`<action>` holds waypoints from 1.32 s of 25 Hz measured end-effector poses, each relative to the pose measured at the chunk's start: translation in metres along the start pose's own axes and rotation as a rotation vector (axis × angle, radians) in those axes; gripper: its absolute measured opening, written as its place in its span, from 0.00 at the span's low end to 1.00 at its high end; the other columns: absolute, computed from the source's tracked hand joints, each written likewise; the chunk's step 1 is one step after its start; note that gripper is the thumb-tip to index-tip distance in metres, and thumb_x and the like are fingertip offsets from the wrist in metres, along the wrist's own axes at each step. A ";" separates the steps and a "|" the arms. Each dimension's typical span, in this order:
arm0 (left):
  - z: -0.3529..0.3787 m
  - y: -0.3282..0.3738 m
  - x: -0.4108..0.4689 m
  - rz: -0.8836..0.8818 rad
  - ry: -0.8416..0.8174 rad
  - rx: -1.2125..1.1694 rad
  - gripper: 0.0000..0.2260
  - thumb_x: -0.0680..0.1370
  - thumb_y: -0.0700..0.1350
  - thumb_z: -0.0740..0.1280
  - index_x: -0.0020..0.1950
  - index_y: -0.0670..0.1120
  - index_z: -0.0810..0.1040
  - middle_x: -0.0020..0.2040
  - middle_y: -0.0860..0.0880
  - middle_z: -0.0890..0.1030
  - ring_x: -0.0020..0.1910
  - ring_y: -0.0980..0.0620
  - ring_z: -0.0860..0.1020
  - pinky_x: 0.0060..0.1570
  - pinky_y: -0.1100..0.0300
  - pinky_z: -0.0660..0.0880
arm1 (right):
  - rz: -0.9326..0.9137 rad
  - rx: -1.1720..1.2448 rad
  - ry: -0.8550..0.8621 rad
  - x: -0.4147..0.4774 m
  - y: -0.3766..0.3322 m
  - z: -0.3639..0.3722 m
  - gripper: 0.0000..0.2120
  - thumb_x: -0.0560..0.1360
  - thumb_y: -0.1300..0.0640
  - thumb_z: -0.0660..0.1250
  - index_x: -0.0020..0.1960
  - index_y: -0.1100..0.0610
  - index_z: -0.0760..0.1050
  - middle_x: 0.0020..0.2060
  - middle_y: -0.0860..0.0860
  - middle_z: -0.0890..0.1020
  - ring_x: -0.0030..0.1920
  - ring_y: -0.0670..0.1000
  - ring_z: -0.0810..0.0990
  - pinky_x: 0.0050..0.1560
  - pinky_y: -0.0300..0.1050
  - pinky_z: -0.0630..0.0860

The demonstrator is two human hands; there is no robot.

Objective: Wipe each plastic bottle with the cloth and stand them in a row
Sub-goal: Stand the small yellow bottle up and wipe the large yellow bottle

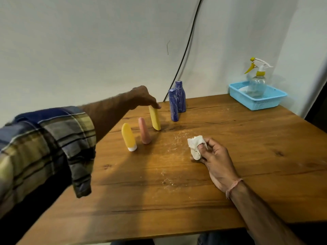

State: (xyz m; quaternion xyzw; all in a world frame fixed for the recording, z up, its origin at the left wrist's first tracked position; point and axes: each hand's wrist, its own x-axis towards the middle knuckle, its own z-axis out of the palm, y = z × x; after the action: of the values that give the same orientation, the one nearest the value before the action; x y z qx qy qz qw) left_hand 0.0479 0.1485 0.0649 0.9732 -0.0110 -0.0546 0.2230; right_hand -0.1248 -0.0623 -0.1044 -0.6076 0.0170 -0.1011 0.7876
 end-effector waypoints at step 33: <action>0.112 -0.036 -0.222 0.663 0.220 -0.527 0.31 0.68 0.54 0.79 0.68 0.45 0.78 0.64 0.58 0.79 0.64 0.61 0.78 0.69 0.64 0.71 | -0.181 -0.386 -0.033 -0.107 -0.100 0.053 0.12 0.68 0.64 0.78 0.51 0.56 0.84 0.46 0.49 0.86 0.48 0.48 0.85 0.46 0.45 0.82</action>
State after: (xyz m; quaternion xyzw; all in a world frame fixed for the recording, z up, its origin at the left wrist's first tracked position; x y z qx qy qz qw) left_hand -0.1857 0.1425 -0.0288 0.8269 -0.2847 0.1229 0.4692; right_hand -0.2356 -0.0165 -0.0051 -0.7477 -0.0314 -0.1561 0.6447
